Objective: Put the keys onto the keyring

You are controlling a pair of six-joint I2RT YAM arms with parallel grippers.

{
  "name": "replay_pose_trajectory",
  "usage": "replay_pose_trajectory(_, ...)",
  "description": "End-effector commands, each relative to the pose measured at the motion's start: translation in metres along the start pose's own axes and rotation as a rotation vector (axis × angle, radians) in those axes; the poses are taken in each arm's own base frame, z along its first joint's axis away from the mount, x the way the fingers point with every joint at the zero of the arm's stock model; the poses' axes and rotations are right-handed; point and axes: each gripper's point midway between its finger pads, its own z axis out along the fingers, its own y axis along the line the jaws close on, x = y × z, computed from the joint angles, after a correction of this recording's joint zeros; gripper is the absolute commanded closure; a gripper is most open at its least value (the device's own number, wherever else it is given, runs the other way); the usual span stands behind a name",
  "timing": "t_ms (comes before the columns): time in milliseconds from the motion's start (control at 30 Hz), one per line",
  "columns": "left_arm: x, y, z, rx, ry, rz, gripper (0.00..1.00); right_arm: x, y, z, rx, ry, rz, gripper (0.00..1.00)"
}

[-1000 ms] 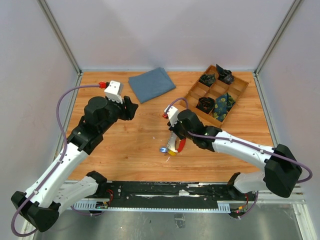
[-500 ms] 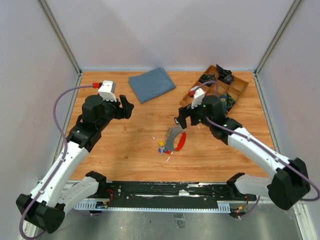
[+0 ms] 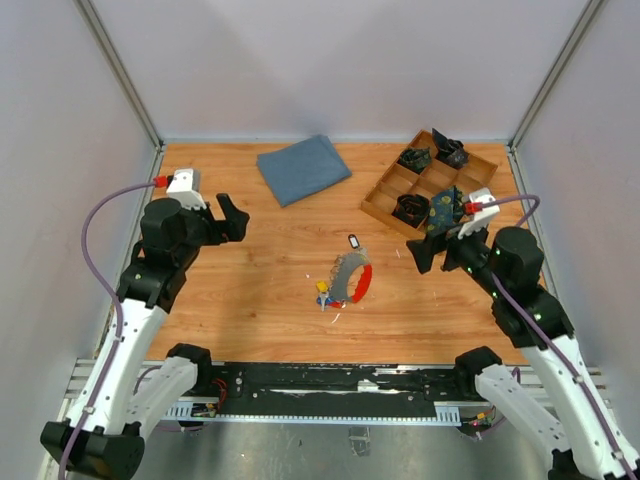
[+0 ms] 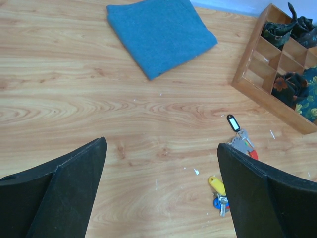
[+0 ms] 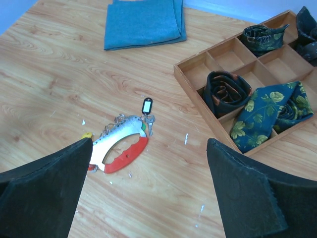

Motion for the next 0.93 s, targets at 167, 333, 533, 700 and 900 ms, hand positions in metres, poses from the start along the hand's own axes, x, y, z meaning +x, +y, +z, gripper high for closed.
replay_pose_trajectory(167,-0.003,0.019,-0.046,-0.112,-0.062,-0.022,0.00,0.023,-0.006,-0.068,0.068,0.033,-0.016,0.02)
replay_pose_trajectory(333,0.003,0.017,-0.057,-0.103,-0.073,-0.077,0.00,0.037,-0.004,-0.080,0.069,0.081,0.025,0.02)
replay_pose_trajectory(533,0.009,0.009,-0.063,-0.056,-0.072,-0.112,0.00,0.040,-0.006,-0.087,0.093,0.067,0.057,0.02)
replay_pose_trajectory(700,0.016,0.010,-0.062,-0.053,-0.075,-0.135,0.00,0.041,-0.013,-0.089,0.136,0.042,0.071,0.02)
replay_pose_trajectory(900,0.024,0.013,-0.058,-0.056,-0.068,-0.144,0.00,0.049,-0.019,-0.085,0.167,0.047,0.081,0.02)
